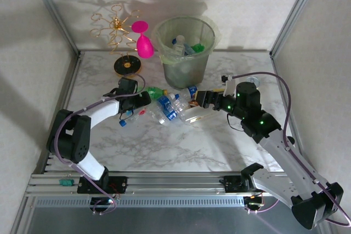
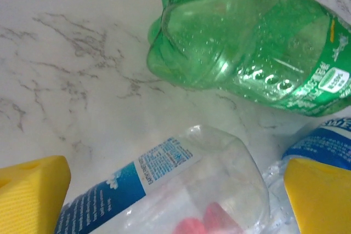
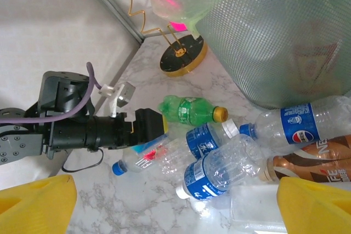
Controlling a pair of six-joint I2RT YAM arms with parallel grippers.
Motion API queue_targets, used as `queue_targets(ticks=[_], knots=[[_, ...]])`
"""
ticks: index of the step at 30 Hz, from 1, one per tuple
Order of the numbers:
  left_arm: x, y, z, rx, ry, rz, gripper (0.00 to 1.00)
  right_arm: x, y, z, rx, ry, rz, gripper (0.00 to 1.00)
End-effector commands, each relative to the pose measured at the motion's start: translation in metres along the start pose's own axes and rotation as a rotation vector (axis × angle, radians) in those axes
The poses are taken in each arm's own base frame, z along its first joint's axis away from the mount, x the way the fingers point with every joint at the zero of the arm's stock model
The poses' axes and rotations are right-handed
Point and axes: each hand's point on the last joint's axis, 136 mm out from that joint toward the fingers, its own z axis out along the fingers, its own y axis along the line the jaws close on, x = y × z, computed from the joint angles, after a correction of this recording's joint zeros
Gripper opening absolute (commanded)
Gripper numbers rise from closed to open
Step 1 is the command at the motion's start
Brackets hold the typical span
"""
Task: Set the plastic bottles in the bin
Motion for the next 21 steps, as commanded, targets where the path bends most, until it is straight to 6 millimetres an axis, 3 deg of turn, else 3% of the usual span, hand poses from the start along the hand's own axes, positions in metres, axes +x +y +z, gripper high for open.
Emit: queue_targets(ticks=[1,14,21], knots=[[0.015,0.001,-0.008,0.027,0.038,-0.036,0.99,-0.001,0.01,-0.004,-0.042,-0.012,0.001,0.94],[0.037,0.002,-0.019,0.061,0.09,-0.081,0.89,0.003,0.008,0.0,-0.041,-0.004,0.021,0.94],[0.058,0.013,0.001,-0.003,0.16,-0.117,0.88,0.005,0.007,0.004,-0.043,0.004,0.027,0.94]])
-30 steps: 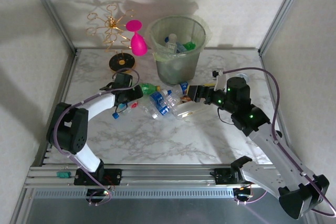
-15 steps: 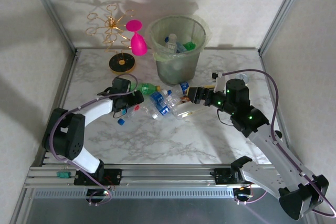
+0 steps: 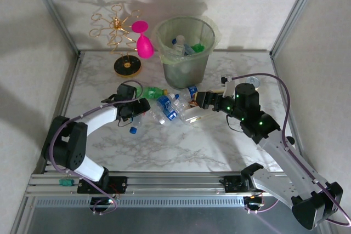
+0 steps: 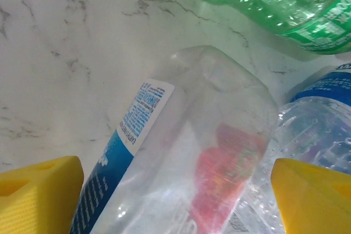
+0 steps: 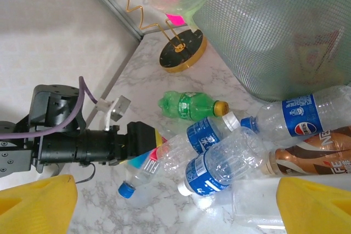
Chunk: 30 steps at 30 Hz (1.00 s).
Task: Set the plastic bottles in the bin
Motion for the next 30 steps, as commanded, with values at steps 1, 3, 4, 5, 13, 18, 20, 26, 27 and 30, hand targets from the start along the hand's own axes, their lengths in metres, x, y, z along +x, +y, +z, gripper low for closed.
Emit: queue_targets(ticks=[1,3,4,5,13,18,20,26,27,30], knots=[[0.019,0.01,0.012,-0.039,0.066,-0.029,0.88,-0.001,0.009,0.002,-0.044,-0.002,0.0,0.93],[0.019,0.012,0.013,-0.05,0.06,-0.03,0.86,0.001,0.009,0.004,-0.043,0.009,0.001,0.94],[0.017,0.013,0.013,-0.064,0.052,-0.026,0.85,0.001,0.009,0.004,-0.042,0.009,0.002,0.93],[0.015,0.016,0.012,-0.08,0.046,-0.022,0.83,0.001,0.009,0.005,-0.042,0.012,0.002,0.93],[0.004,0.018,0.005,-0.125,-0.008,0.002,0.62,-0.002,0.01,0.006,-0.039,0.01,-0.004,0.93],[0.002,0.012,-0.006,-0.133,-0.03,0.041,0.57,-0.005,0.011,0.007,-0.036,0.012,-0.006,0.93],[0.001,0.011,-0.012,-0.133,-0.038,0.049,0.57,-0.007,0.011,0.006,-0.036,0.009,-0.006,0.93],[-0.003,0.006,-0.035,-0.117,-0.07,0.052,0.55,-0.009,0.011,0.003,-0.025,0.002,-0.01,0.93],[-0.004,0.003,-0.04,-0.106,-0.077,0.05,0.55,-0.009,0.009,0.002,-0.014,-0.001,-0.01,0.93],[-0.013,-0.011,-0.059,-0.064,-0.111,0.046,0.54,-0.012,-0.003,0.001,0.061,-0.015,0.008,0.92]])
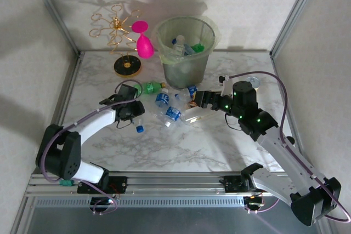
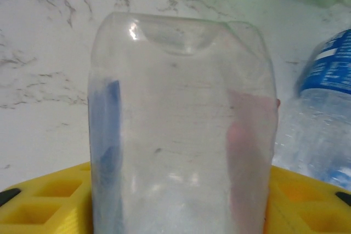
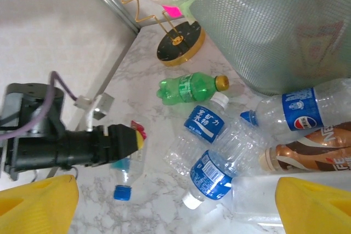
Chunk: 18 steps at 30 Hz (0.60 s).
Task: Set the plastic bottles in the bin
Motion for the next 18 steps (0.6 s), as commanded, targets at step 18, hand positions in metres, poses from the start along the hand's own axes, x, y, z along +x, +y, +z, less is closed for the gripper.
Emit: queue_targets(ticks=[18], knots=[[-0.109,-0.226,-0.19,0.487,-0.357,0.108,0.5,-0.032,-0.016,-0.039,0.186,-0.145,0.12,0.99]])
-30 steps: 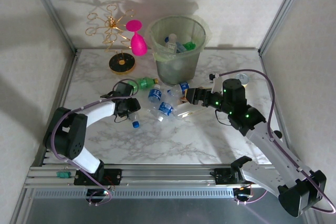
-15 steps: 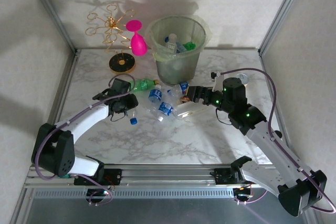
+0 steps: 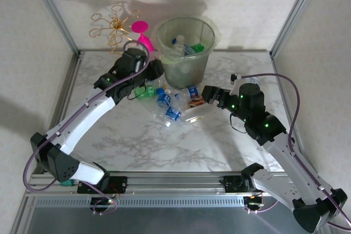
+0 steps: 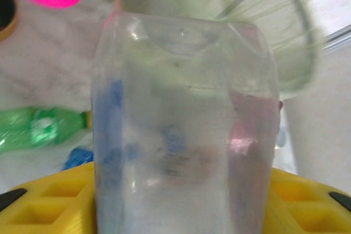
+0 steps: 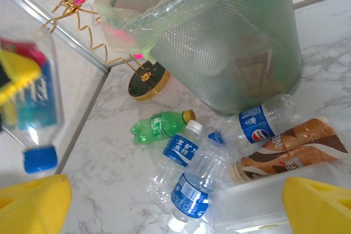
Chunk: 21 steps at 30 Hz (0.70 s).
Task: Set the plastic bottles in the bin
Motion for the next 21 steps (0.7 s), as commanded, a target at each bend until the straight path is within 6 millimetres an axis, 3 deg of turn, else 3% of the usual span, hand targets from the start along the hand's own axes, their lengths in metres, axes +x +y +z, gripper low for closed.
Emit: queue_targets(ticks=[1,8,12,16,21], knots=[[-0.018,-0.034,0.007,0.047,-0.033,0.022,0.5,-0.006,0.0,-0.007,0.03,-0.009,0.021,0.99],[-0.051,-0.099,0.044,0.16,-0.091,0.054,0.49,0.003,-0.01,-0.02,0.051,-0.009,-0.051,0.99],[-0.07,-0.123,0.065,0.198,-0.134,0.058,0.49,-0.003,0.004,-0.039,-0.017,-0.041,-0.052,0.99],[-0.083,-0.133,0.093,0.224,-0.179,0.038,0.49,-0.006,0.031,-0.06,-0.147,-0.05,-0.16,0.99],[-0.1,-0.126,0.124,0.244,-0.257,-0.02,0.49,-0.008,0.036,-0.071,-0.168,-0.054,-0.177,0.98]])
